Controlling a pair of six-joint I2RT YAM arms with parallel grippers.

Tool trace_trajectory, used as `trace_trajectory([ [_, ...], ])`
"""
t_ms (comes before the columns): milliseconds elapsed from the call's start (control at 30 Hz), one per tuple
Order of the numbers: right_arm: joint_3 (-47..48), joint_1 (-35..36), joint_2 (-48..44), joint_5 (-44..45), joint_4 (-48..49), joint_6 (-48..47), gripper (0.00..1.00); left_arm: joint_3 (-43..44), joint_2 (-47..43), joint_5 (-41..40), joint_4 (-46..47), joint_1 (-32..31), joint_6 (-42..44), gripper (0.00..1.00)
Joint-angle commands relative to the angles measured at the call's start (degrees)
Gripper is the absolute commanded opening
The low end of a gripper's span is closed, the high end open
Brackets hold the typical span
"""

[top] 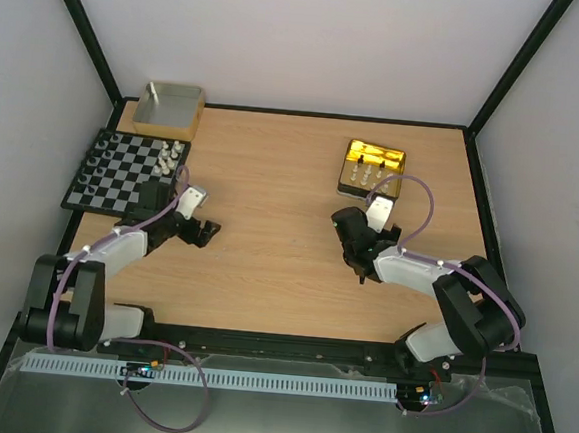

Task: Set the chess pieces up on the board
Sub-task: Move the storage box to the center of the board.

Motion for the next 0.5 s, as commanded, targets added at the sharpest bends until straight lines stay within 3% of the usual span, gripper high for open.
trace_trajectory([
  [0, 1.8, 0.0, -1.0, 1.8, -2.9, 1.1, 0.98, 3.6, -3.2, 2.6, -3.5, 0.3, 1.0, 1.0],
  [233, 5.8, 0.6, -4.5, 0.6, -10.4, 2.9, 0.97, 9.4, -8.2, 3.4, -11.8, 0.3, 2.4, 1.0],
  [467, 18.6, 2.7, -10.7, -4.5, -21.2, -1.4, 0.98, 18.5, -12.0, 2.5, -19.2, 0.2, 1.3, 1.0],
])
